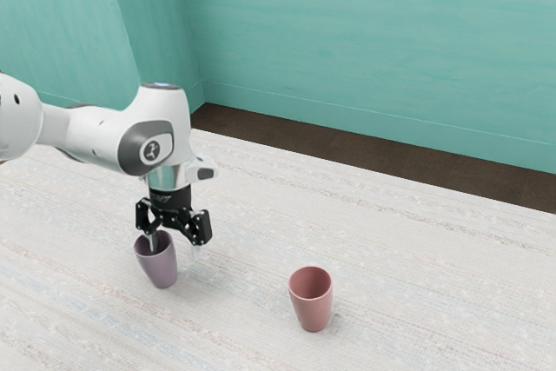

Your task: Place the left cup onto the right cup

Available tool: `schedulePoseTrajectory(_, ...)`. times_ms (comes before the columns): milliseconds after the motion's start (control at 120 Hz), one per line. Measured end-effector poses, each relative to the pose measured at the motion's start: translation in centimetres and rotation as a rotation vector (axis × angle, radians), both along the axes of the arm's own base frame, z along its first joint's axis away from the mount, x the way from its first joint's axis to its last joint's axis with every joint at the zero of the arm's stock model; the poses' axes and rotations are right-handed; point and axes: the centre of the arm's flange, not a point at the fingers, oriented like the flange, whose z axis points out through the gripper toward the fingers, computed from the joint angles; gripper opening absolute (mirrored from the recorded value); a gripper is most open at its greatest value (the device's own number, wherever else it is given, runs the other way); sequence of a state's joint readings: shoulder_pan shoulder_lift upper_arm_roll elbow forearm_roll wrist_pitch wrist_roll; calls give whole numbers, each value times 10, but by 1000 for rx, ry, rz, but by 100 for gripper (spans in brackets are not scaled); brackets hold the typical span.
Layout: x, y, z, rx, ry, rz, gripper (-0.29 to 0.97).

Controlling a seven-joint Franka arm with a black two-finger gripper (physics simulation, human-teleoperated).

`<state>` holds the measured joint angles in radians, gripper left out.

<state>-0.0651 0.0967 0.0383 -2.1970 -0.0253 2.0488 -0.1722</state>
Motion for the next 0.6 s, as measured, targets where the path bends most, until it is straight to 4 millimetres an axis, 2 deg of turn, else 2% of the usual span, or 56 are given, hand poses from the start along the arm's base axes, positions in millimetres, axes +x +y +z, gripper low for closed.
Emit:
schedulePoseTrajectory(442,3,1,-16,5,3,9,68)
schedulePoseTrajectory(508,4,1,-16,6,2,10,62)
schedulePoseTrajectory(600,4,1,-16,6,0,13,46)
